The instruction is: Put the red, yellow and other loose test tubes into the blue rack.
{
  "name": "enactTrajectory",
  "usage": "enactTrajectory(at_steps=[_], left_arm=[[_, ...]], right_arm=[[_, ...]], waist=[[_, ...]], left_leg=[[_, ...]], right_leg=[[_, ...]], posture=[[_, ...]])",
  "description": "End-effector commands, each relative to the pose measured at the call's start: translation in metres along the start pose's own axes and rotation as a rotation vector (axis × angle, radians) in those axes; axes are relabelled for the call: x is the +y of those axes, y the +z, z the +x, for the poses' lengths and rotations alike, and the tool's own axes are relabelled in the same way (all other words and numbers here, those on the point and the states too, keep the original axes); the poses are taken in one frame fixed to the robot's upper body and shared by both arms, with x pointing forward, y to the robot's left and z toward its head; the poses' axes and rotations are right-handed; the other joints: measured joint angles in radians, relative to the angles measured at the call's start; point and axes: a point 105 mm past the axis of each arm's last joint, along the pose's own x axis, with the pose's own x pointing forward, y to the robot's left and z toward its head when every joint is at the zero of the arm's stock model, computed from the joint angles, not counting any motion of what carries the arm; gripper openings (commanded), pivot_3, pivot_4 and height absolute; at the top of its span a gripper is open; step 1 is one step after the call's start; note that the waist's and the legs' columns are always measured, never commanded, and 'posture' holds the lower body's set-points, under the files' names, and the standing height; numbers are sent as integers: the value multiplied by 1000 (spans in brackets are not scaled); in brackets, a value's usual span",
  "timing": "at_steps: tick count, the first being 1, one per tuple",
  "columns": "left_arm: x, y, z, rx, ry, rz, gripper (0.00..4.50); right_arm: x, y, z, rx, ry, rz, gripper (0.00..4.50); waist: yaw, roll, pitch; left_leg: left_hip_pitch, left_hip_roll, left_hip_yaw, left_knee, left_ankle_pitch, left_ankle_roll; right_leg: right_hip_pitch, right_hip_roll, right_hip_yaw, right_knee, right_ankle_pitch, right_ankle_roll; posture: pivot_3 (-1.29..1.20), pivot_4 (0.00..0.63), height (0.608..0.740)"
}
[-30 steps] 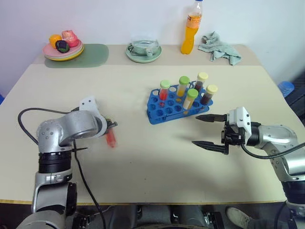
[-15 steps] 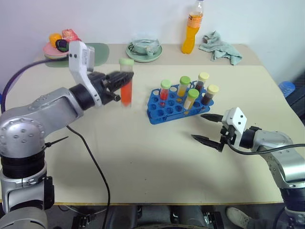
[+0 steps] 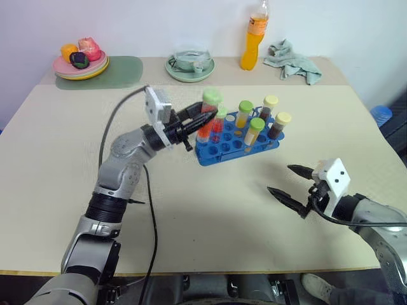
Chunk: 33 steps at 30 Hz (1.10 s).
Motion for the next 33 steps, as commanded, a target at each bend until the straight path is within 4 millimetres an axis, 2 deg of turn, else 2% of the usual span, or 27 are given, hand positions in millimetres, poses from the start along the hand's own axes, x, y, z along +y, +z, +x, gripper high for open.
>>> enactTrajectory(at_steps=[1, 4, 9, 13, 21, 27, 33], left_arm=[[-2, -3, 4, -6, -81, 28, 987], [1, -9, 8, -7, -119, -25, 987], [6, -22, 18, -8, -120, -2, 987], [6, -32, 35, -18, -112, -17, 987], [7, -56, 51, 2, -37, 31, 987], [3, -71, 50, 9, 21, 25, 987], [4, -82, 48, 31, 68, 27, 987]], right_arm=[[3, 14, -7, -52, -37, -47, 4500], [6, 16, -7, -55, -53, -52, 4500], [4, 17, -9, -62, -84, -53, 4500], [5, 12, -9, -63, -95, -44, 4500], [5, 0, -20, -40, -106, -20, 4500], [7, -1, -28, -31, -116, -13, 4500], [9, 1, -29, -34, -120, -11, 4500]], waist=[[0, 0, 0], [3, 0, 0], [1, 0, 0], [3, 0, 0], [2, 0, 0], [2, 0, 0], [2, 0, 0]], left_leg=[[0, 0, 0, 1, 0, 0], [0, 0, -1, 2, 0, 1], [-2, 0, -1, 8, -3, 5], [-2, 0, -1, 9, -4, 6], [-3, 0, -1, 10, -4, 7], [-3, 0, -1, 10, -4, 7], [-2, 0, -1, 10, -4, 7]], right_leg=[[0, 0, 0, 0, 0, 0], [1, 0, 0, 0, 0, 0], [3, 0, -1, 0, 0, 1], [3, 0, -1, 0, 1, 2], [3, 0, -1, 0, 3, 5], [3, 0, -1, 0, 3, 6], [4, 0, -1, 0, 3, 5]], posture=[[0, 150, 740], [0, 150, 740], [0, 150, 740], [0, 150, 740], [0, 150, 740], [0, 150, 740], [0, 150, 740]])
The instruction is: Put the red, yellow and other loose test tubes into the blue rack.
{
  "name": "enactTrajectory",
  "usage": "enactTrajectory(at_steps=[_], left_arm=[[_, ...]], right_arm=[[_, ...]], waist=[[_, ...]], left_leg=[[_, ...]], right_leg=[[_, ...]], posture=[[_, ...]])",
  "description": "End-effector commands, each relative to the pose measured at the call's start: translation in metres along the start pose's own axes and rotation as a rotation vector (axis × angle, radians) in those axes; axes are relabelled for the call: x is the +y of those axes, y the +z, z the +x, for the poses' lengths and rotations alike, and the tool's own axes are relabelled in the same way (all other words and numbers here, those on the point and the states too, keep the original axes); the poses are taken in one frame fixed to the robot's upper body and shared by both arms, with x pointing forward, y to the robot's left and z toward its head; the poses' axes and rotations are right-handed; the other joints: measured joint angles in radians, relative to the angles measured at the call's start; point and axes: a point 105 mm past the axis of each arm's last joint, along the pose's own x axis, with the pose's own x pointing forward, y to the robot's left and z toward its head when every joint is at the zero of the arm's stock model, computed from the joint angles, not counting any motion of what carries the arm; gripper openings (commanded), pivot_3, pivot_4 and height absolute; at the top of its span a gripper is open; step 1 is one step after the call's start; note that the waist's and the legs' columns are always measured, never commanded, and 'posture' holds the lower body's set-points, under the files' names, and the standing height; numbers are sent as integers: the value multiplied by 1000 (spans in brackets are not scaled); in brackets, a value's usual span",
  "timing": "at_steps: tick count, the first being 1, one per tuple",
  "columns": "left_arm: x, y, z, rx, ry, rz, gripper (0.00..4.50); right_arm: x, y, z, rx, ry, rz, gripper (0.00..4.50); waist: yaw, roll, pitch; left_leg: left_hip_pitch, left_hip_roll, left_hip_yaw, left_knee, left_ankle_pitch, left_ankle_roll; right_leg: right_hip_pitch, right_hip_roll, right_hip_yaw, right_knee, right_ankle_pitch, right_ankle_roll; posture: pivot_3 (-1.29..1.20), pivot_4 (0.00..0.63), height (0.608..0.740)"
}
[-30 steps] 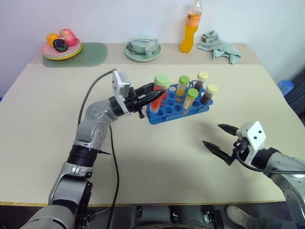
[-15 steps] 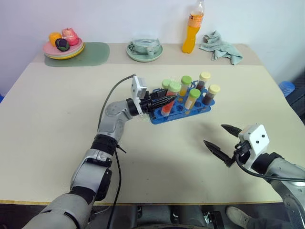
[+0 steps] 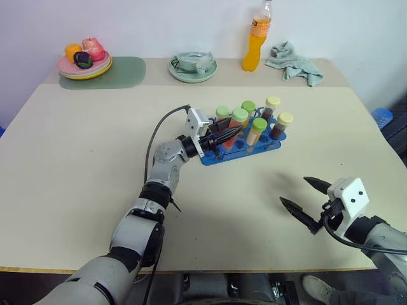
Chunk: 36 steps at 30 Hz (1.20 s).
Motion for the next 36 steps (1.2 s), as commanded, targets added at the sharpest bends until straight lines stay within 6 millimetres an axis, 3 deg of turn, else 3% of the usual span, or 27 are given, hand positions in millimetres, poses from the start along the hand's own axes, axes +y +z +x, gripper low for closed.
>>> enactTrajectory(at_steps=[1, 10, 13, 17, 26, 30, 36], left_arm=[[-1, -12, -3, 38, 23, -8, 987], [1, -15, 6, 41, 55, -28, 987], [-2, -9, 5, 1, 23, -72, 2178], [1, -6, -1, 23, 41, -93, 4225], [8, 15, -47, 79, 132, 102, 4225], [16, 20, -88, 106, 219, 151, 4225], [11, 27, -143, 196, 296, 237, 4225]], right_arm=[[2, 16, -3, -56, -11, -36, 4500], [3, 20, 2, -66, -7, -35, 4500], [4, 21, 4, -69, -1, -34, 4500], [0, 21, 5, -75, -19, -37, 4500], [-9, 16, 8, -87, -21, -47, 4500], [-18, 9, 9, -84, -23, -62, 4500], [-28, 0, 4, -77, -10, -86, 4500]], waist=[[0, 0, 0], [3, 0, 0], [2, 0, 0], [-1, 0, 0], [-1, 1, 0], [-2, 1, -1], [-2, 2, -1]], left_leg=[[0, 0, 0, 0, 0, 0], [0, 0, 0, 1, 0, 0], [0, 0, 0, 1, 0, 0], [-1, 0, 0, 1, 0, 0], [0, 0, 0, 1, 0, 0], [0, 0, 0, 1, 0, 0], [0, 1, 0, 0, 0, 0]], right_leg=[[0, 0, 0, 0, 0, 0], [0, 0, 0, 0, 0, 0], [0, 0, 0, 0, 0, 0], [-1, 0, 0, 0, 0, 0], [0, 0, 0, 0, 1, 1], [0, 0, 0, 0, 0, 0], [-1, 0, 1, 0, 0, -1]], posture=[[0, 150, 740], [0, 150, 740], [0, 150, 740], [0, 150, 740], [0, 150, 740], [0, 150, 740], [0, 150, 740]])
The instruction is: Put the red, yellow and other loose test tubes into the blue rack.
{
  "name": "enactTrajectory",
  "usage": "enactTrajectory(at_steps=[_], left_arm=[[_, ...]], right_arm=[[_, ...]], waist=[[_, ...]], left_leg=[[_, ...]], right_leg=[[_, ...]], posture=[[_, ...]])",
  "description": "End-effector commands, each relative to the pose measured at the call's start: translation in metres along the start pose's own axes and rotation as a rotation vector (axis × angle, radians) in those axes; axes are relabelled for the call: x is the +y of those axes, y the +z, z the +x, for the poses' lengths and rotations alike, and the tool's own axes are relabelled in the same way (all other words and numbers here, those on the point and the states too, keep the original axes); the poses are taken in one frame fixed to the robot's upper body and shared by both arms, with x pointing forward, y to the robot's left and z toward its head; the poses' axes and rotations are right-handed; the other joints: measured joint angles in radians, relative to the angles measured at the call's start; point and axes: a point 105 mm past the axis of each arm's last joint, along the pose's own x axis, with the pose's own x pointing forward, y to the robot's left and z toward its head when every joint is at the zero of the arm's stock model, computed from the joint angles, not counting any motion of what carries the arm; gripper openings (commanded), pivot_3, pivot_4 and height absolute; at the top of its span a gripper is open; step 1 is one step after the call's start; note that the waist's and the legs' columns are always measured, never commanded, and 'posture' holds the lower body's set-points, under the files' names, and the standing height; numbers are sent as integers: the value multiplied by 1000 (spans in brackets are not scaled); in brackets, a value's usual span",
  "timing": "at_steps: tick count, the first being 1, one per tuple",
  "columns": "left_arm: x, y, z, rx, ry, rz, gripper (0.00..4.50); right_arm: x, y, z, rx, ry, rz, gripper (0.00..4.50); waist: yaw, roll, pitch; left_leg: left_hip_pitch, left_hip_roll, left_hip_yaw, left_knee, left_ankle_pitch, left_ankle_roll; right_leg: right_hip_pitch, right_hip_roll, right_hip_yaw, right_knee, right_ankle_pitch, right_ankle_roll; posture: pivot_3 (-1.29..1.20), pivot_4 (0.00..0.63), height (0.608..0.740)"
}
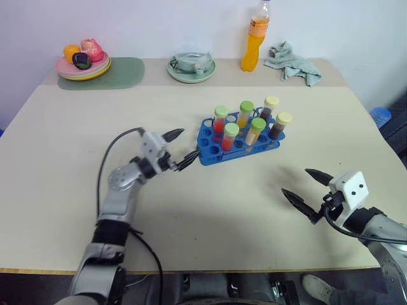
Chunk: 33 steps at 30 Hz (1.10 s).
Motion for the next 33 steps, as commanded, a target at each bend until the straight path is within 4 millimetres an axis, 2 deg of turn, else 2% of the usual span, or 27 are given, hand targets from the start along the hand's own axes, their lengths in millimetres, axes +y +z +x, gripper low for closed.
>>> enactTrajectory(at_steps=[1, 3, 7, 14, 17, 20, 23, 27, 33], left_arm=[[8, 19, -23, -32, 55, 59, 4225], [11, 20, -44, -6, 85, 25, 4225], [5, 31, -82, 29, 28, -42, 4225], [-3, 30, -113, 117, 65, -143, 4225], [-9, 26, -117, 143, 68, -165, 4225], [-15, 21, -116, 161, 59, -186, 4225], [-19, 13, -100, 168, -16, -198, 4225], [-15, 10, -84, 156, -5, -241, 4225], [-12, 11, -76, 146, 15, -244, 4225]], right_arm=[[-9, 9, -6, -37, -6, -55, 4500], [-12, 10, -10, -48, -9, -51, 4500], [-15, 14, -19, -88, 0, -42, 4500], [-14, 22, -32, -169, 58, -15, 4500], [-17, 27, -33, -194, 51, -2, 4500], [-19, 23, -34, -176, 50, -5, 4500], [-19, 22, -37, -167, 35, -19, 4500], [-15, 25, -45, -150, 24, -36, 4500], [3, 34, -43, -167, 33, -15, 4500]], waist=[[2, 0, 0], [2, 1, 0], [-2, 2, -1], [1, 6, -3], [0, 6, -3], [1, 7, -3], [6, 8, -4], [2, 8, -4], [-1, 10, -5]], left_leg=[[0, 0, 0, 0, 0, 0], [0, 0, 0, 0, 0, 0], [0, 0, 0, -1, -1, -2], [2, 0, 0, -2, -2, -4], [2, 1, 0, -2, -3, -4], [2, 1, 1, -2, -3, -5], [2, 0, 1, -2, -3, -5], [1, 0, 1, -2, -3, -4], [1, 1, 2, -4, -3, -5]], right_leg=[[0, 0, 0, 0, 0, 0], [0, -1, 0, 0, 0, 0], [-1, -1, 0, 0, 0, -1], [-3, -2, 1, -2, -1, -1], [-4, -3, 1, -2, -1, -1], [-4, -3, 1, -3, -1, -1], [-4, -3, 1, -3, -1, -2], [-4, -3, 1, -4, -1, -2], [-2, -1, 2, -2, -1, -2]], posture=[[0, 150, 740], [0, 150, 740], [0, 150, 740], [0, 150, 740], [0, 150, 740], [0, 150, 740], [0, 150, 740], [0, 150, 740], [0, 150, 740]])
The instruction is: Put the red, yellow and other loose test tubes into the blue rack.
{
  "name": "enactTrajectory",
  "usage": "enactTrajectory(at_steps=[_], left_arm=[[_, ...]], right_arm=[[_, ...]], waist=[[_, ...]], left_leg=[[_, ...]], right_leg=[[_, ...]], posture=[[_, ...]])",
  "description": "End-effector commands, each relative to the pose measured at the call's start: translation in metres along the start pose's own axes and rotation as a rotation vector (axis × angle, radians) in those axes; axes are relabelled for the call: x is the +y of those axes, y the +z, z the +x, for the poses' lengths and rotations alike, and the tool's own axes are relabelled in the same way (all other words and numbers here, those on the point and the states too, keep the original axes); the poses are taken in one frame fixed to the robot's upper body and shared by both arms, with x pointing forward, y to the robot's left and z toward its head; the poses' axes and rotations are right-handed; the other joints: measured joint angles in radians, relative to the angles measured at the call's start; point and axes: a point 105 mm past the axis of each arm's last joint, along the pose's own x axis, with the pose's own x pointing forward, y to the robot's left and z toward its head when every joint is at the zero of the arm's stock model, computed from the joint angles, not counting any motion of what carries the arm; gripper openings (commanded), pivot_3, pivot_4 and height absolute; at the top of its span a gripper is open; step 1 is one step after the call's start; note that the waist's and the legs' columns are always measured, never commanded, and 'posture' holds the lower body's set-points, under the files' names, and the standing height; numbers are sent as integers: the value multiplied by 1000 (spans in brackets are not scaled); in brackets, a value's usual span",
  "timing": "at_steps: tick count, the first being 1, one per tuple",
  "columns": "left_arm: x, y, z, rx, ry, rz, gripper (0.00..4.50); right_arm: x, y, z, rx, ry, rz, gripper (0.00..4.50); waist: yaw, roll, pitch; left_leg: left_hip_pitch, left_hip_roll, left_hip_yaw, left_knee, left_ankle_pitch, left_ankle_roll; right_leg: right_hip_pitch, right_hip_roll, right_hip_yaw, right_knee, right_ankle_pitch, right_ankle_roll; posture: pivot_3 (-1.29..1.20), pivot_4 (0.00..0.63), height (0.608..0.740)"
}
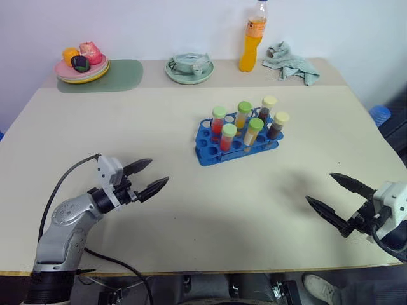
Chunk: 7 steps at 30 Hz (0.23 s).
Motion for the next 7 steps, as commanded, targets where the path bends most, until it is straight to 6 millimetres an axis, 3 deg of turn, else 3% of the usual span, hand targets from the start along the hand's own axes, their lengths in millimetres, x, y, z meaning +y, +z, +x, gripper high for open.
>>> enactTrajectory(at_steps=[1, 7], left_arm=[[-2, 6, -2, -10, 6, 16, 4225], [2, 4, -20, 22, 47, 20, 4225]], right_arm=[[10, 15, 3, -47, 6, -6, 4500], [13, 17, 8, -42, 18, 10, 4500]], waist=[[1, 0, 0], [2, 0, 0]], left_leg=[[0, 0, 0, 0, 0, 0], [0, 0, 0, 0, 0, 0]], right_leg=[[-1, 0, 0, 0, 0, 0], [-3, -3, 0, -1, 0, 0]], posture=[[0, 150, 740], [0, 150, 740]])
